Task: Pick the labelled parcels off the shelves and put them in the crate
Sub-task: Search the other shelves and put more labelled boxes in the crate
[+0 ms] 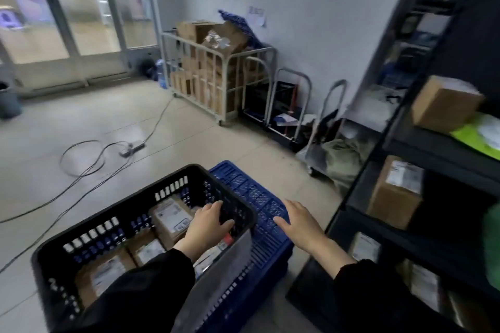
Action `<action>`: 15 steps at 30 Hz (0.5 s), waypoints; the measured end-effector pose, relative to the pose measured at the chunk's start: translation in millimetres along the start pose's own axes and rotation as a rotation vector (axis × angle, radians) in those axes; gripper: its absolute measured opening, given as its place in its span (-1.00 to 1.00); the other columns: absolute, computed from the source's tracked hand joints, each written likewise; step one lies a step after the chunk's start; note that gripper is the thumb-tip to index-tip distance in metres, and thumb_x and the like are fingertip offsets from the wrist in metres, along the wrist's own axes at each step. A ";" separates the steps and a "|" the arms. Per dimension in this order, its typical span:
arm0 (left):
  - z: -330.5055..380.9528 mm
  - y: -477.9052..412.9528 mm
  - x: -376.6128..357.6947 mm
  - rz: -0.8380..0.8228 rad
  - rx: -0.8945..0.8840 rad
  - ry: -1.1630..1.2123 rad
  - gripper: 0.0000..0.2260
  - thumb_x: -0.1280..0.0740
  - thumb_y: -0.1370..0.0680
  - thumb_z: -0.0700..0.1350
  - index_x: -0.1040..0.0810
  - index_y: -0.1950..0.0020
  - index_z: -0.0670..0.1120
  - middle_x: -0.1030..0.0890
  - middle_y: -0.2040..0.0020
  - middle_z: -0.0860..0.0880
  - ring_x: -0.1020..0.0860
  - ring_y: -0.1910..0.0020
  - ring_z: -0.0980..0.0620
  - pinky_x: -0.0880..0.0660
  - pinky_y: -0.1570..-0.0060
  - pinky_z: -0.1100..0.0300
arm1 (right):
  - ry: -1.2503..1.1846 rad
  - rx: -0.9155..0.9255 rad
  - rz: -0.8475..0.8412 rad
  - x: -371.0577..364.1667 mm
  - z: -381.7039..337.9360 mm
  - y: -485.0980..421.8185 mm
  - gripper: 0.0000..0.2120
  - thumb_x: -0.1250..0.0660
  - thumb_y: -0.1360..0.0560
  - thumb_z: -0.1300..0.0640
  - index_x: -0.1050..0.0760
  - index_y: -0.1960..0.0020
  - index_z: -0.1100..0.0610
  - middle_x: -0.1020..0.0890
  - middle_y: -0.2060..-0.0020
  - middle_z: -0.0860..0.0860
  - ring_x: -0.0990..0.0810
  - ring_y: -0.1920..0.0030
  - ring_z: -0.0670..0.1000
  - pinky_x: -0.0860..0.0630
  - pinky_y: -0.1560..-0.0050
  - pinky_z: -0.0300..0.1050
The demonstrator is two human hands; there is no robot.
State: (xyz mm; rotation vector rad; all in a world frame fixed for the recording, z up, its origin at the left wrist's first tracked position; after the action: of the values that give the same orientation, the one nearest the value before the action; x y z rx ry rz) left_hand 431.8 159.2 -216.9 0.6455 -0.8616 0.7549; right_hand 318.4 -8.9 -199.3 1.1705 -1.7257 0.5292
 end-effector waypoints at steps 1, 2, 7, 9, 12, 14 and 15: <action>19.4 3.4 -5.7 -0.015 -0.041 -0.010 -0.41 -0.25 -0.55 0.08 -0.18 -0.50 -0.12 -0.34 -0.43 -0.14 -0.30 -0.41 -0.15 -0.30 -0.35 0.04 | 0.010 -0.031 0.028 11.6 14.7 14.2 -0.44 -0.16 -0.57 -0.07 -0.15 -0.48 0.14 -0.31 -0.42 0.07 -0.27 -0.42 0.04 -0.25 -0.40 -0.08; 39.4 7.2 -12.1 -0.035 -0.082 -0.019 -0.41 -0.25 -0.55 0.09 -0.18 -0.50 -0.12 -0.34 -0.44 -0.14 -0.29 -0.41 -0.16 -0.30 -0.35 0.02 | 0.017 -0.069 0.052 23.3 29.3 29.1 -0.45 -0.16 -0.57 -0.07 -0.16 -0.47 0.14 -0.32 -0.41 0.07 -0.28 -0.41 0.05 -0.26 -0.38 -0.08; 135.0 32.2 -52.0 -0.136 -0.266 -0.067 -0.39 -0.23 -0.56 0.11 -0.13 -0.52 -0.11 -0.28 -0.47 -0.12 -0.24 -0.44 -0.16 -0.27 -0.36 0.01 | 0.024 -0.264 0.131 70.3 108.0 107.3 -0.42 -0.14 -0.58 -0.07 -0.08 -0.51 0.12 -0.20 -0.47 0.06 -0.19 -0.46 0.07 -0.22 -0.41 -0.04; 169.0 46.0 -69.7 -0.167 -0.329 -0.095 -0.39 -0.23 -0.56 0.10 -0.14 -0.52 -0.12 -0.28 -0.47 -0.13 -0.23 -0.44 -0.16 -0.26 -0.38 0.02 | 0.023 -0.325 0.161 83.2 137.0 139.2 -0.42 -0.13 -0.58 -0.07 -0.05 -0.51 0.11 -0.19 -0.48 0.05 -0.18 -0.46 0.07 -0.23 -0.41 -0.04; 219.1 70.7 -96.9 -0.207 -0.407 -0.118 -0.41 -0.23 -0.56 0.08 -0.15 -0.51 -0.12 -0.31 -0.45 -0.13 -0.25 -0.43 -0.16 -0.27 -0.36 0.03 | 0.024 -0.416 0.207 103.4 177.4 192.5 -0.43 -0.12 -0.59 -0.06 -0.04 -0.52 0.10 -0.18 -0.48 0.05 -0.17 -0.46 0.06 -0.23 -0.40 -0.05; 254.8 91.5 -115.8 -0.231 -0.468 -0.145 -0.42 -0.23 -0.56 0.09 -0.15 -0.51 -0.10 -0.33 -0.43 -0.14 -0.28 -0.40 -0.16 -0.30 -0.34 0.03 | 0.023 -0.471 0.244 117.9 204.9 232.6 -0.42 -0.12 -0.59 -0.07 -0.04 -0.52 0.10 -0.18 -0.48 0.05 -0.17 -0.47 0.06 -0.23 -0.39 -0.05; 272.7 102.6 -124.8 -0.242 -0.499 -0.155 -0.42 -0.22 -0.56 0.09 -0.14 -0.51 -0.10 -0.34 -0.42 -0.14 -0.30 -0.39 -0.16 -0.31 -0.33 0.03 | 0.020 -0.495 0.259 124.4 218.3 252.9 -0.41 -0.13 -0.59 -0.07 -0.04 -0.52 0.11 -0.19 -0.48 0.05 -0.17 -0.47 0.06 -0.24 -0.40 -0.05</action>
State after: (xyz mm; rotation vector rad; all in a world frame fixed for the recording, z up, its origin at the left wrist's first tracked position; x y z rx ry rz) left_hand 180.7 -27.4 -166.2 0.3537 -1.0447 0.2543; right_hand -16.9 -120.1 -151.6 0.5953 -1.8626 0.2390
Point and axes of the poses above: each hand's wrist, its own y-axis away from the middle knuckle, its own x-axis out of the back of the hand, z = x × y, the point moved 10 cm from there along -y, towards the middle knuckle
